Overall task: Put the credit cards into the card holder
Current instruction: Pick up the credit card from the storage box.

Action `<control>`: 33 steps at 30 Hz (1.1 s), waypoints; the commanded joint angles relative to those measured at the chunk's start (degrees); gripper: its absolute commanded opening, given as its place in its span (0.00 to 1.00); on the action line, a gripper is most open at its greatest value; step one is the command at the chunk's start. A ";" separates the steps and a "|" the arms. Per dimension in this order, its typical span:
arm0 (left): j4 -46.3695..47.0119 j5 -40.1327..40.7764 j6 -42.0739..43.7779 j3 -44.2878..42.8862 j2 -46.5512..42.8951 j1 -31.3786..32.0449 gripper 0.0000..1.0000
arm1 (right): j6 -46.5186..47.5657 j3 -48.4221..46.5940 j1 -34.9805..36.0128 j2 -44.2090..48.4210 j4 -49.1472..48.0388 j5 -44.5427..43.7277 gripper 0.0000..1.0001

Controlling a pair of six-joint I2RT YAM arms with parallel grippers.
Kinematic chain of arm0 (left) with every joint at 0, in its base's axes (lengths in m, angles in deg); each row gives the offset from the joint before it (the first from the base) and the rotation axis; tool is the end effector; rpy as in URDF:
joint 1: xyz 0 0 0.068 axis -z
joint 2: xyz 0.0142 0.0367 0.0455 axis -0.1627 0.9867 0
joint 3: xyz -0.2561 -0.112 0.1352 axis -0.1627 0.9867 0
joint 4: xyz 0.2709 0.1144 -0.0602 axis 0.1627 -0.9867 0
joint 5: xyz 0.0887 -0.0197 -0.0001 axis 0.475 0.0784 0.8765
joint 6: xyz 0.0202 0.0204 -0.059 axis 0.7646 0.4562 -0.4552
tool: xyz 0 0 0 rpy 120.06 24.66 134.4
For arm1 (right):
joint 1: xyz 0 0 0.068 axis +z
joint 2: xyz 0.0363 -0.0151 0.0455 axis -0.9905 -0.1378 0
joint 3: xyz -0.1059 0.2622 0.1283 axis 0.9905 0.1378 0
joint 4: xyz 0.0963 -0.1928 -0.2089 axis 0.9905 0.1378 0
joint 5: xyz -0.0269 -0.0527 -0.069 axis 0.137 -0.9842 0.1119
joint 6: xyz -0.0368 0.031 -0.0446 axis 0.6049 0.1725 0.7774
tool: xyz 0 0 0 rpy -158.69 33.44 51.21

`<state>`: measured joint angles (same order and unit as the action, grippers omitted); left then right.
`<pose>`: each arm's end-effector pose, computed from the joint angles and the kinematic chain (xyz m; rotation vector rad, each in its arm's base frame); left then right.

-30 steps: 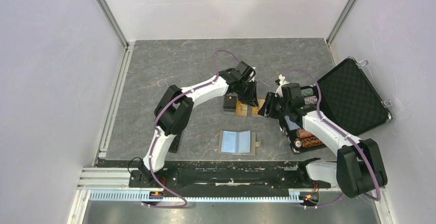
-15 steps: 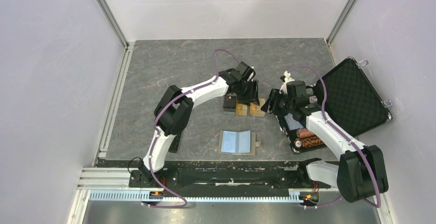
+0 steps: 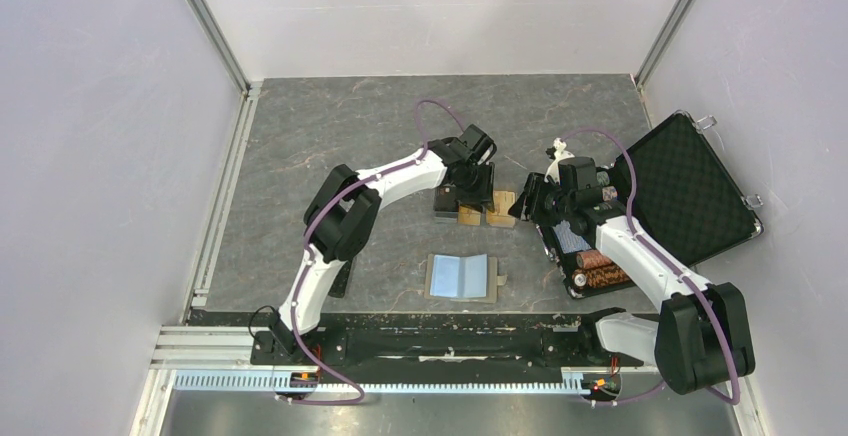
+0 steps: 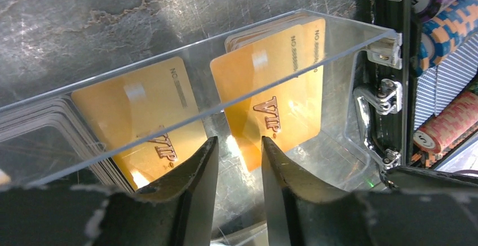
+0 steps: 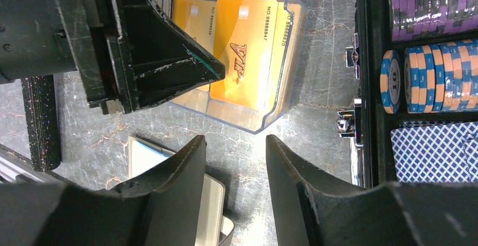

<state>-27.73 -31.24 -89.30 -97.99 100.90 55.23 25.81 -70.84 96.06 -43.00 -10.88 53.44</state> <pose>0.3750 -0.4021 0.1722 0.2878 2.7767 -0.7302 0.2615 0.0787 0.2176 0.1033 2.4096 0.6320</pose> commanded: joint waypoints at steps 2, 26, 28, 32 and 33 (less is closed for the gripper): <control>1.75 -1.79 1.17 -1.97 1.23 0.19 0.38 | 1.11 -1.59 -0.51 0.93 -0.58 -0.42 0.46; 8.19 -5.87 -0.97 0.80 -5.07 0.10 0.02 | 1.39 -2.37 -1.14 1.55 0.15 0.01 0.47; 9.17 -7.13 -1.84 0.81 -4.69 0.14 0.02 | 1.40 -2.37 -1.15 1.62 0.10 -0.02 0.46; 11.21 -8.82 -3.17 1.19 -4.05 0.19 0.08 | 1.52 -2.46 -1.23 1.73 0.20 -0.04 0.47; 11.26 -9.05 -3.35 0.98 -3.57 0.29 0.13 | 1.49 -2.37 -1.32 1.72 0.20 -0.05 0.47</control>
<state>-21.02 -37.82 -90.28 -97.11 98.69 55.25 26.20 -70.88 95.18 -42.65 -10.50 53.49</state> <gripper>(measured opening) 0.066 0.463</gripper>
